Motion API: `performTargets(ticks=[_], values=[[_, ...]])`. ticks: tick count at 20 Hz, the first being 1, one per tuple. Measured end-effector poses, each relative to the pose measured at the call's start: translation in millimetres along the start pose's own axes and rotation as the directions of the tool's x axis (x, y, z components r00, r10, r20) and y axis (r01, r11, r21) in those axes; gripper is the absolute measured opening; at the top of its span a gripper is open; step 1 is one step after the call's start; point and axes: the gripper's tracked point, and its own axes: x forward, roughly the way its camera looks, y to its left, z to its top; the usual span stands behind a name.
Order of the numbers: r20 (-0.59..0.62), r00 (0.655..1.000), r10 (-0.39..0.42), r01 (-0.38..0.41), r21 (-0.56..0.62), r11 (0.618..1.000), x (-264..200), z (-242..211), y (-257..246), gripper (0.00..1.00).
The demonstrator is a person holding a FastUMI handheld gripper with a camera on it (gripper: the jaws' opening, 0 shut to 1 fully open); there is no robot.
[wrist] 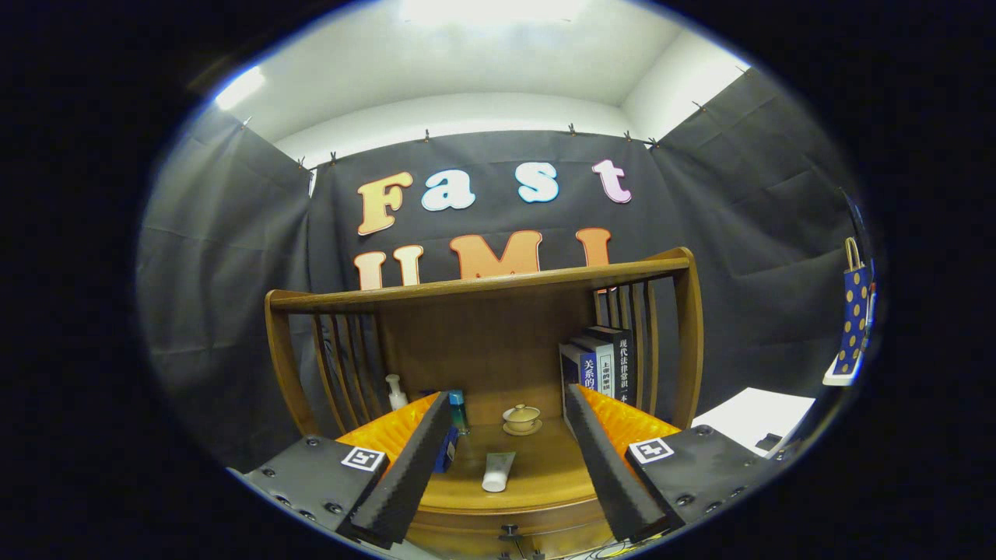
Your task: Pull open the drawer, take out the items inside it, and place them on the countertop above the cabinet.
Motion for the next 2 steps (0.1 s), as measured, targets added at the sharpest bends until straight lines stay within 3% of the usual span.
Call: performTargets(ticks=[2], values=[[-0.011,1.000,0.002,-0.002,-0.007,1.000,0.2,-6.0,0.3,0.98]])
